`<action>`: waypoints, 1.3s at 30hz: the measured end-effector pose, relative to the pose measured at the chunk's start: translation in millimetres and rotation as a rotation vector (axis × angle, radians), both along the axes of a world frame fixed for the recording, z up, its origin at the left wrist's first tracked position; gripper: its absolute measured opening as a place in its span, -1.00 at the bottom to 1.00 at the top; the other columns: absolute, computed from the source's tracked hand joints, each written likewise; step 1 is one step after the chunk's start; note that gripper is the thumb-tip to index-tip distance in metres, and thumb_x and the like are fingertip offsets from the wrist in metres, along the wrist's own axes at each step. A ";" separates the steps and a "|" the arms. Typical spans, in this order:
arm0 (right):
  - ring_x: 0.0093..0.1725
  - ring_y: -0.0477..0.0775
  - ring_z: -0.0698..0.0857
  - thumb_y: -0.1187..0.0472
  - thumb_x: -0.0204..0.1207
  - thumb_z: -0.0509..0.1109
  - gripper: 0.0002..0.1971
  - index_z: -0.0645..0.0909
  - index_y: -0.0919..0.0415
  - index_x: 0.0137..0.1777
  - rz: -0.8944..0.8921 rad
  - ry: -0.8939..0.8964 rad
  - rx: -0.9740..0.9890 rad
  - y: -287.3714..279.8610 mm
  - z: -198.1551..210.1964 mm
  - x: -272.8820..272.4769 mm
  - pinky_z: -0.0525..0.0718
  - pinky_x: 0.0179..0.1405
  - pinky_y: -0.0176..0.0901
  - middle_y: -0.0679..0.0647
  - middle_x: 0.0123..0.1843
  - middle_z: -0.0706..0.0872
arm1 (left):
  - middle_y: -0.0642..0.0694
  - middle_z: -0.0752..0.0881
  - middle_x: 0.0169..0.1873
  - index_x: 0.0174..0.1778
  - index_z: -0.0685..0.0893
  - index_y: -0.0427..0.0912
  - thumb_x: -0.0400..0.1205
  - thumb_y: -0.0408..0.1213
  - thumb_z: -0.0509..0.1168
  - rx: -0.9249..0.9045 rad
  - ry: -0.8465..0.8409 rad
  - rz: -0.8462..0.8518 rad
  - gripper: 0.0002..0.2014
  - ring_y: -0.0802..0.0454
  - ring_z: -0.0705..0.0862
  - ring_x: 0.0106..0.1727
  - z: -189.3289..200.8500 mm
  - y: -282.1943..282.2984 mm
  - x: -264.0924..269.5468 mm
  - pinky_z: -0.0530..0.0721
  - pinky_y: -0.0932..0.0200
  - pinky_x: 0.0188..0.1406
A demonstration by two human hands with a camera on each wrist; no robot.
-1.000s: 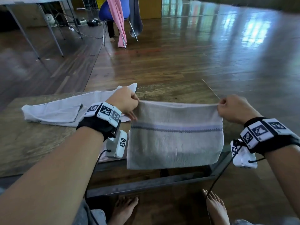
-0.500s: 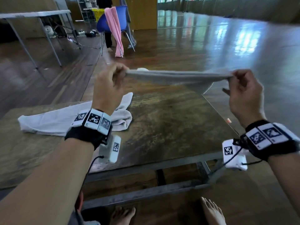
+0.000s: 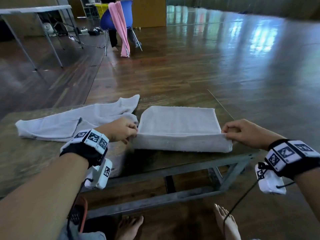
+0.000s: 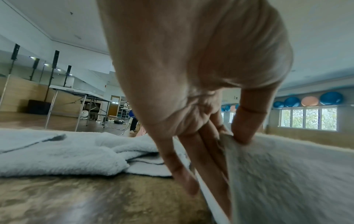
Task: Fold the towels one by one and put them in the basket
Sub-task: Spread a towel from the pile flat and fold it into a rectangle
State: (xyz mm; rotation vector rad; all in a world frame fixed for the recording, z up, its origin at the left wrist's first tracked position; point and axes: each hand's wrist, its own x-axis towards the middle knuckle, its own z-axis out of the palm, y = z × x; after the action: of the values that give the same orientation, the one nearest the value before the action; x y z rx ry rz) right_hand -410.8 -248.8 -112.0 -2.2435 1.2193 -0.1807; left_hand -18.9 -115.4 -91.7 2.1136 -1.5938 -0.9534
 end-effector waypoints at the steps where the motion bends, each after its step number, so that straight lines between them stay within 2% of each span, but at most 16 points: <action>1: -0.19 -0.04 0.82 0.17 0.61 0.42 -0.80 0.75 -0.16 -0.18 0.002 -0.003 0.046 -1.6 -0.3 0.5 0.52 0.10 0.01 -0.10 -0.27 0.83 | -0.18 0.66 -0.30 -0.15 0.69 -0.28 0.63 -0.51 0.23 0.061 0.010 -0.002 -0.86 -0.05 0.66 -0.31 -0.2 -0.4 -2.3 0.74 0.09 -0.20; 4: -0.28 -0.08 0.80 0.25 0.64 0.37 -0.71 0.82 -0.05 -0.23 -0.023 -0.009 0.155 -3.6 1.4 2.8 0.67 -0.23 -0.26 -0.07 -0.28 0.83 | -0.22 0.64 -0.27 -0.09 0.67 -0.31 0.62 -0.56 0.22 0.226 0.093 -0.002 -0.86 -0.12 0.68 -0.38 -2.9 0.7 -7.5 0.74 0.06 -0.26; 6: -0.27 -0.09 0.81 0.19 0.65 0.35 -0.71 0.83 -0.01 -0.23 -0.051 0.016 0.174 -3.4 2.2 5.9 0.71 -0.26 -0.28 -0.07 -0.25 0.85 | -0.20 0.65 -0.28 -0.12 0.65 -0.28 0.62 -0.56 0.23 0.286 0.142 0.011 -0.86 -0.08 0.71 -0.45 -5.6 0.5 -7.0 0.74 0.10 -0.30; 11: -0.20 0.05 0.85 0.03 0.66 0.33 -0.72 0.81 0.04 -0.20 -0.116 0.122 0.075 -4.5 1.0 18.0 0.63 0.21 0.12 -0.03 -0.22 0.85 | -0.14 0.72 -0.31 -0.11 0.71 -0.24 0.65 -0.44 0.30 0.274 0.092 -0.004 -0.91 -0.03 0.75 -0.43 -14.1 -4.5 -2.1 0.68 0.15 -0.30; 14: -0.04 0.09 0.76 0.04 0.64 0.32 -0.81 0.71 -0.07 -0.17 -0.167 0.173 -0.071 -6.9 -4.0 24.6 0.57 0.35 0.34 -0.10 -0.17 0.80 | -0.02 0.74 -0.31 -0.06 0.76 -0.23 0.64 -0.33 0.34 -0.070 -0.123 0.002 -0.90 0.00 0.72 -0.30 -22.7 -16.3 -1.0 0.60 0.27 -0.33; 16: 0.06 0.13 0.72 0.05 0.63 0.29 -0.88 0.65 -0.08 -0.09 -0.205 0.150 -0.141 -7.3 -8.1 29.5 0.58 0.35 0.32 -0.10 -0.08 0.78 | -0.04 0.75 -0.14 -0.01 0.75 -0.20 0.64 -0.29 0.32 -0.270 -0.176 0.092 -0.88 -0.03 0.71 -0.07 -26.9 -26.1 -3.0 0.61 0.22 -0.10; 18: 0.09 0.10 0.71 0.09 0.64 0.28 -0.90 0.61 -0.08 0.06 -0.189 0.104 -0.170 -6.1 -12.3 37.7 0.64 0.29 0.24 -0.07 0.05 0.76 | -0.08 0.73 -0.04 0.04 0.73 -0.23 0.66 -0.26 0.29 -0.297 -0.218 0.176 -0.83 -0.06 0.68 0.07 -32.2 -37.7 -3.0 0.58 0.13 0.08; 21: 0.16 -0.07 0.60 0.07 0.65 0.30 -0.82 0.58 -0.06 0.22 -0.062 0.066 -0.279 0.5 -19.0 57.7 0.62 0.20 0.00 -0.08 0.24 0.69 | -0.32 0.72 -0.21 -0.27 0.67 -0.38 0.70 -0.21 0.24 -0.188 -0.241 0.220 -0.67 -0.27 0.71 0.00 -39.5 -51.5 -4.4 0.58 0.02 -0.04; 23: 0.29 -0.07 0.55 0.05 0.66 0.28 -0.78 0.55 -0.08 0.27 0.042 0.050 -0.309 10.1 -22.1 77.1 0.59 0.32 0.06 -0.09 0.32 0.64 | -0.32 0.65 -0.31 -0.42 0.54 -0.33 0.71 -0.15 0.22 -0.151 -0.252 0.255 -0.58 -0.35 0.71 -0.04 -41.3 -57.4 -8.4 0.61 -0.06 -0.05; 25: 0.41 -0.04 0.51 0.04 0.67 0.26 -0.75 0.52 -0.09 0.32 0.132 0.045 -0.302 18.9 -24.0 98.0 0.53 0.44 0.09 -0.10 0.39 0.60 | -0.31 0.71 -0.24 -0.34 0.60 -0.37 0.69 -0.03 0.23 -0.117 -0.277 0.265 -0.54 -0.33 0.72 -0.06 -42.8 -66.0 -10.9 0.62 -0.08 -0.04; 28: 0.46 -0.04 0.48 0.04 0.68 0.27 -0.67 0.48 -0.06 0.42 0.215 0.050 -0.278 29.2 -25.9 128.4 0.47 0.49 0.09 -0.10 0.47 0.55 | -0.33 0.75 -0.02 -0.04 0.68 -0.44 0.63 0.07 0.25 -0.063 -0.262 0.305 -0.49 -0.24 0.67 -0.08 -43.3 -76.8 -12.2 0.51 0.03 -0.17; 30: 0.47 -0.02 0.47 0.03 0.69 0.27 -0.61 0.45 -0.05 0.50 0.252 0.076 -0.259 32.6 -27.9 145.0 0.45 0.49 0.11 -0.09 0.52 0.50 | -0.36 0.73 0.03 0.09 0.68 -0.45 0.58 0.03 0.31 -0.059 -0.132 0.369 -0.49 -0.26 0.69 -0.03 -41.9 -82.3 -11.8 0.53 0.04 -0.17; 33: 0.53 0.00 0.43 0.03 0.69 0.25 -0.54 0.38 -0.04 0.59 0.291 0.097 -0.237 32.4 -30.5 164.0 0.43 0.52 0.12 -0.09 0.61 0.43 | -0.25 0.68 -0.34 -0.27 0.65 -0.31 0.49 -0.03 0.35 -0.102 0.088 0.454 -0.66 -0.16 0.62 -0.37 -29.5 -86.0 -11.7 0.55 0.09 -0.35; 34: 0.55 0.02 0.42 0.04 0.69 0.25 -0.52 0.37 -0.04 0.61 0.299 0.098 -0.233 31.8 -31.4 169.6 0.43 0.53 0.14 -0.09 0.62 0.41 | -0.19 0.69 -0.36 -0.30 0.67 -0.28 0.49 -0.07 0.34 -0.120 0.119 0.455 -0.71 -0.12 0.61 -0.39 -26.9 -86.8 -10.0 0.56 0.10 -0.33; 36: 0.57 0.04 0.40 0.03 0.69 0.24 -0.50 0.34 -0.04 0.63 0.303 0.097 -0.224 30.6 -33.3 179.5 0.42 0.54 0.18 -0.09 0.64 0.39 | -0.14 0.77 -0.24 -0.24 0.81 -0.18 0.53 -0.28 0.30 -0.146 0.182 0.387 -0.83 -0.06 0.64 -0.28 -24.3 -86.3 -7.0 0.63 0.08 -0.19; 39: 0.57 0.08 0.40 0.00 0.69 0.23 -0.47 0.31 -0.05 0.65 0.288 0.110 -0.219 29.2 -37.1 191.5 0.42 0.53 0.18 -0.06 0.63 0.40 | -0.06 0.79 -0.25 -0.18 0.86 -0.05 0.55 -0.57 0.23 -0.166 0.126 0.183 -0.63 0.07 0.65 -0.25 -29.2 -78.4 -4.2 0.63 0.26 -0.24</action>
State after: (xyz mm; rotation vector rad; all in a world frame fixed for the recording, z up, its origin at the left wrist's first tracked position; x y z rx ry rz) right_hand -219.3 -219.6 -149.0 -2.6205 0.9525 -0.0830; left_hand -23.1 -193.8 -120.9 2.0037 -1.3434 -0.8450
